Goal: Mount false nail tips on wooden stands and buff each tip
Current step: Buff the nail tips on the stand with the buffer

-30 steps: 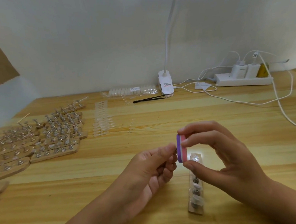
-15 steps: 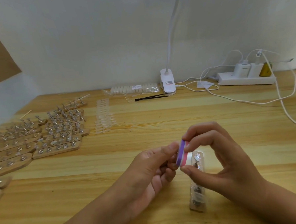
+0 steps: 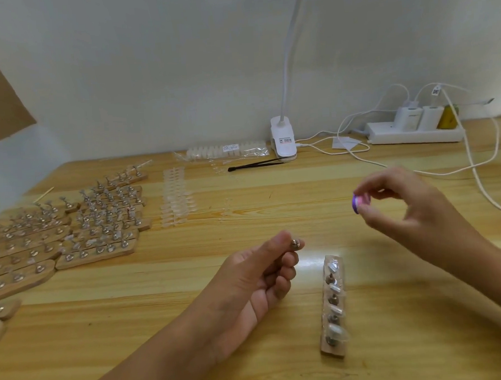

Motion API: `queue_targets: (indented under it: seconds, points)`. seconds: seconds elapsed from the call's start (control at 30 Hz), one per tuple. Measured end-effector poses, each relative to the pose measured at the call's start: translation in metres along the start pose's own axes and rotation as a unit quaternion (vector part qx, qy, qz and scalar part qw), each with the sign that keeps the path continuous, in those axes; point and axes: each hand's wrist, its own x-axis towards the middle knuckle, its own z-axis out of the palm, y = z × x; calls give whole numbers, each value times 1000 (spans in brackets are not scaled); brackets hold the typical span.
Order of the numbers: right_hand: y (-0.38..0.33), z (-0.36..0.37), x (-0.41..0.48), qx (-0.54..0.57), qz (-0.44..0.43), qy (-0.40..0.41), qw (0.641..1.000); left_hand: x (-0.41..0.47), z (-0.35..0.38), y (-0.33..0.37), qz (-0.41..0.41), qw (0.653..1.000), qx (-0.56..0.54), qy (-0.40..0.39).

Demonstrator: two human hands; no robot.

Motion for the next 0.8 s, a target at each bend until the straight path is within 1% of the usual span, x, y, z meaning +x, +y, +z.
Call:
queue_targets:
  seconds: [0.07,0.1,0.13,0.17,0.2,0.27,0.33,0.4,0.47,0.8]
  points:
    - [22,-4,1,-121,62,-97,986,0,0,0,-3,1000,2,-1]
    - [28,-3,0,-156,83,-135,975,0,0,-1,-5,1000,4,-3]
    - [30,-1,-2,-177,93,-149,968,0,0,-1,-7,1000,5,-9]
    - [28,0,-3,-185,86,-139,969,1,-1,-1,-8,1000,6,-17]
    - [21,1,-5,-168,69,-118,976,1,-2,-2,-9,1000,7,-27]
    - [-2,4,-6,-64,28,-85,994,1,-4,-3,-9,999,14,-48]
    - [-27,12,-11,17,-29,-96,995,1,-4,-4,-8,998,31,-60]
    - [-43,23,-18,34,-72,-120,990,2,-4,-6,-7,997,51,-60]
    - [-49,29,-22,47,-74,-127,988,2,-3,-8,-5,996,70,-53]
    - [-51,32,-21,83,-56,-95,990,1,2,-12,10,989,144,-14]
